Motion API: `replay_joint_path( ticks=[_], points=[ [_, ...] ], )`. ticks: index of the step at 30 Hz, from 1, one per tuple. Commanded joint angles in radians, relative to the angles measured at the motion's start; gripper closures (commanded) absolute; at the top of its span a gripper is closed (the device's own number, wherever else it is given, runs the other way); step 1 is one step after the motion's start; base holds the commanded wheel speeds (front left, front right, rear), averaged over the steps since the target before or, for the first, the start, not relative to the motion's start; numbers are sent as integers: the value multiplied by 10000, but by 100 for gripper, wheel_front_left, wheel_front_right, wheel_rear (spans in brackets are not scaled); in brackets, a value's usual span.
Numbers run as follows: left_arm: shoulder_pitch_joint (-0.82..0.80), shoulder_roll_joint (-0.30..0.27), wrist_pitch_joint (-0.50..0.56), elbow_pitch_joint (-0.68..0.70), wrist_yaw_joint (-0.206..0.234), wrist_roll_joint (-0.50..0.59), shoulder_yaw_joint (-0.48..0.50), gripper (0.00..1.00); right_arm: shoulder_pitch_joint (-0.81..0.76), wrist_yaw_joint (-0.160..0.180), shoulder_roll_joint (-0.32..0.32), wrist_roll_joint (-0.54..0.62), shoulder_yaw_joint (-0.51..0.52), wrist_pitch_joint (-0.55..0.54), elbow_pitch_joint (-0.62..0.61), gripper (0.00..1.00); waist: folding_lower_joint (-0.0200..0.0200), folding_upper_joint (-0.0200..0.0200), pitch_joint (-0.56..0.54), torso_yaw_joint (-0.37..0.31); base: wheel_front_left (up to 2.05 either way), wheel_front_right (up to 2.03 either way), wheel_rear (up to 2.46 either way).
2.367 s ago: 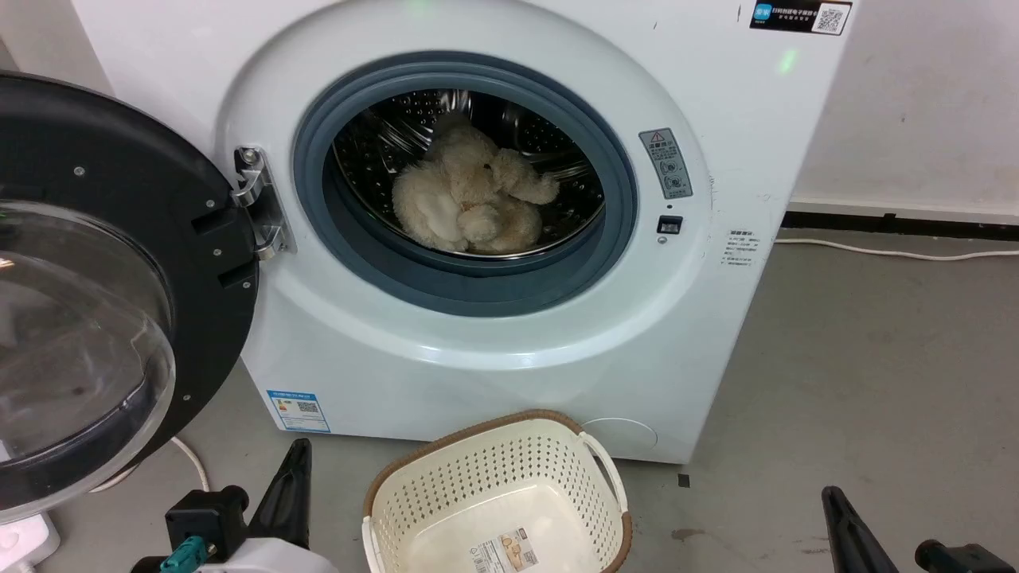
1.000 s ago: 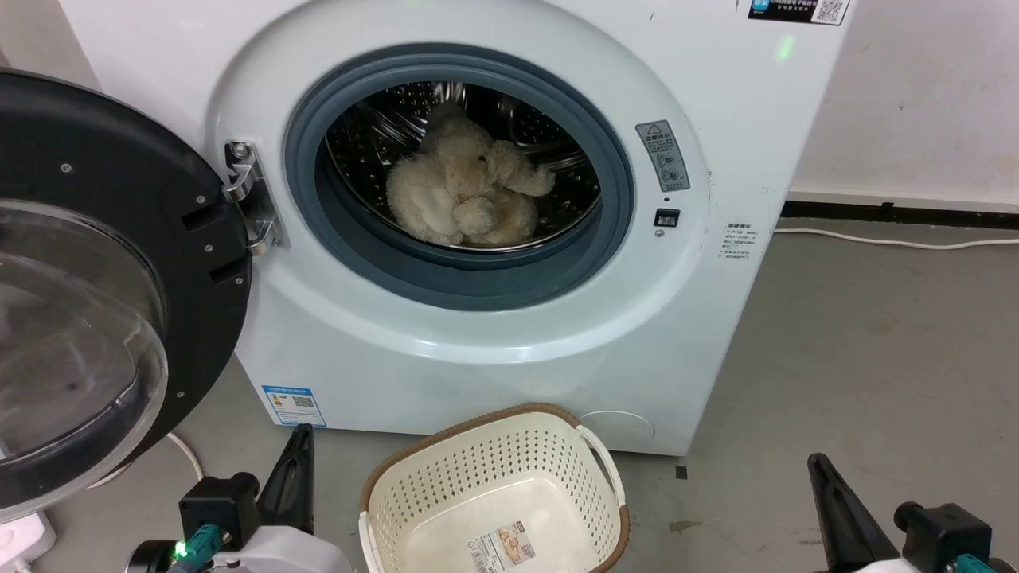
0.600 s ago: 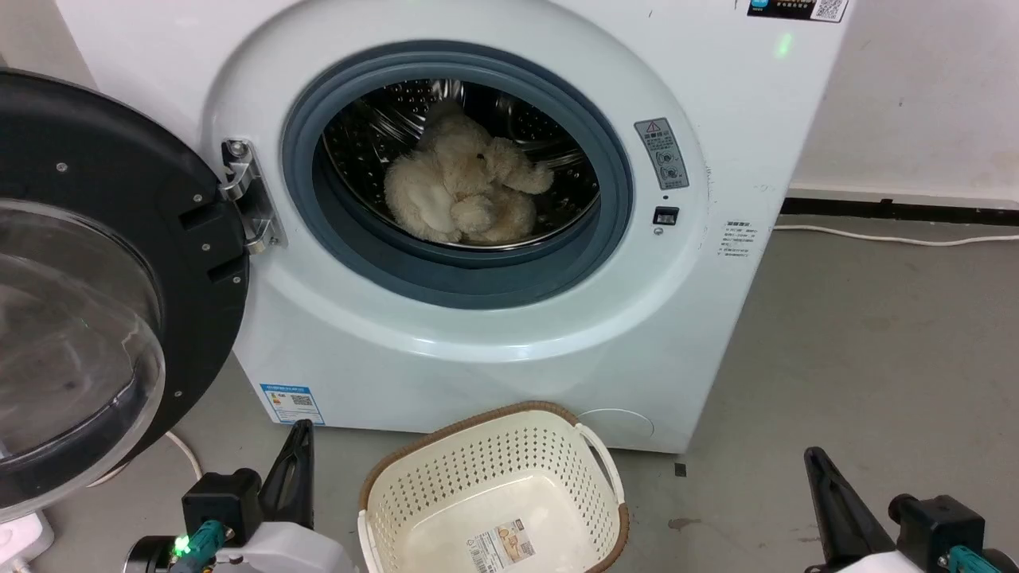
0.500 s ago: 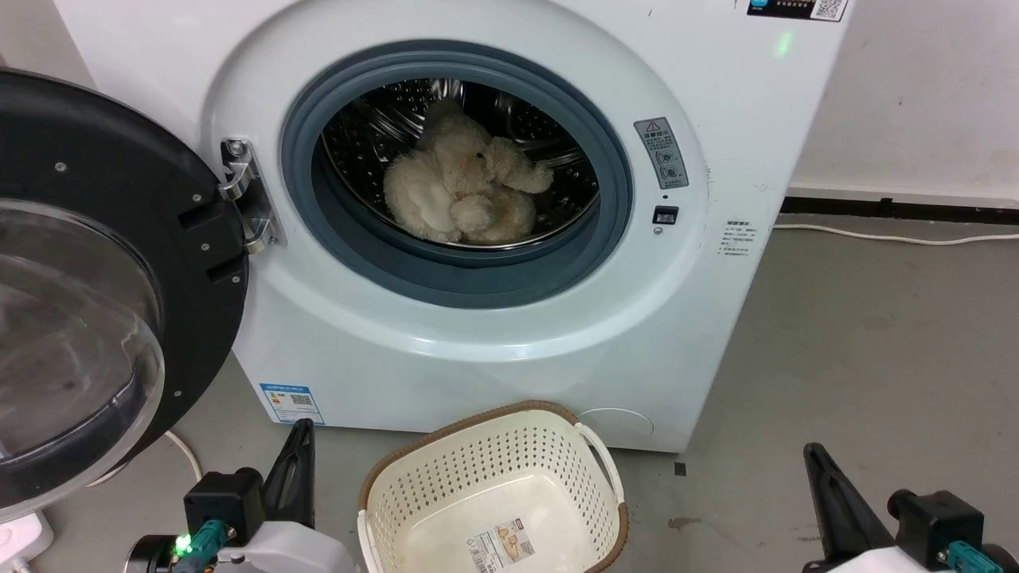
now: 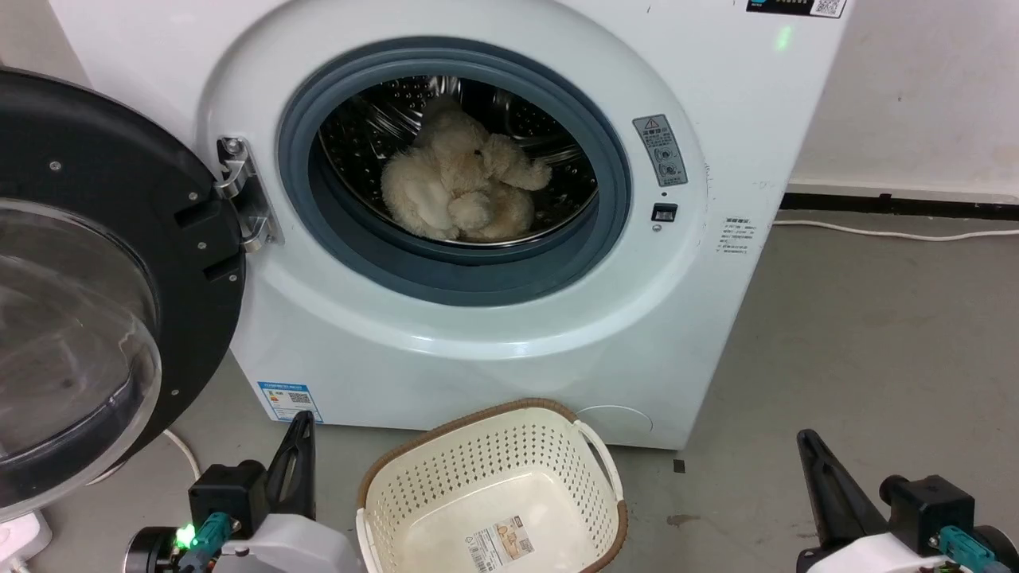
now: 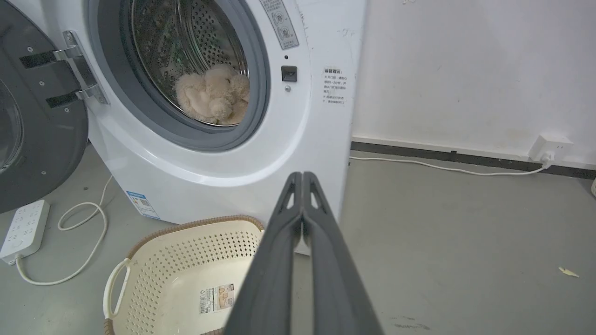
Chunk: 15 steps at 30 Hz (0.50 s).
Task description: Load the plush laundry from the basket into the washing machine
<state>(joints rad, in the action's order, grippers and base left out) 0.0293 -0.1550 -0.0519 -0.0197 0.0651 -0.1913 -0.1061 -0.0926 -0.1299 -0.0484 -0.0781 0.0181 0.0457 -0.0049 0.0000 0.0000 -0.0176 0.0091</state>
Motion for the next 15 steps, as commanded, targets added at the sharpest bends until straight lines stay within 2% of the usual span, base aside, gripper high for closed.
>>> replay_joint_path(
  ticks=[1,15],
  points=[
    [-146,99,46,60,-100,189,114,100,183,-5,-12,95,-35,-38,25,100,0,0,8,-4,0,0,0],
    [-195,416,203,106,-284,764,430,100,431,-6,-14,324,-84,-178,33,100,0,0,64,-33,0,0,0]
  ],
)
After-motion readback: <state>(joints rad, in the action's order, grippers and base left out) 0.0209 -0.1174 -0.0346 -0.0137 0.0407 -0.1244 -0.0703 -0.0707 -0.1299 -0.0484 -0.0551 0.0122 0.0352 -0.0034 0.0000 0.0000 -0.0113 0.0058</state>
